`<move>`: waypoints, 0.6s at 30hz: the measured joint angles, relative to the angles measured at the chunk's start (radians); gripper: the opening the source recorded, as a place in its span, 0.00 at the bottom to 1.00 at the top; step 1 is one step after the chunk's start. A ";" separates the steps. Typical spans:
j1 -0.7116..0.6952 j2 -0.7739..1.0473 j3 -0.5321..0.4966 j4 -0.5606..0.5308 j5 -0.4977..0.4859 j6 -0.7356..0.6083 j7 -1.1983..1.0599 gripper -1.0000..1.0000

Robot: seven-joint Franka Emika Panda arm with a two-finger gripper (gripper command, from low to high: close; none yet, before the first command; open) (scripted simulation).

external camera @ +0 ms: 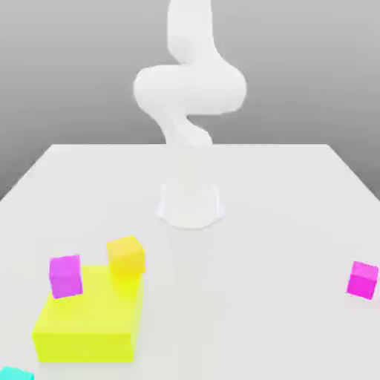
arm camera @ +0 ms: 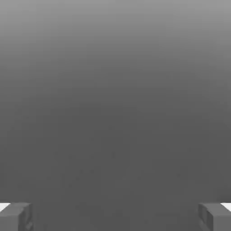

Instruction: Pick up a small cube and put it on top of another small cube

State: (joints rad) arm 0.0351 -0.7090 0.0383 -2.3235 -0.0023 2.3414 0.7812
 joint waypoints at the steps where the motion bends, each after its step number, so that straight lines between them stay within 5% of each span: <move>1: 0.015 0.039 0.017 -0.010 -0.002 0.018 -0.008 0.50; 18: 0.268 0.658 0.310 -0.170 -0.110 0.298 -0.067 0.50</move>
State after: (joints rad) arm 0.3027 -0.0514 0.3480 -2.4932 -0.1127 2.6399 0.7139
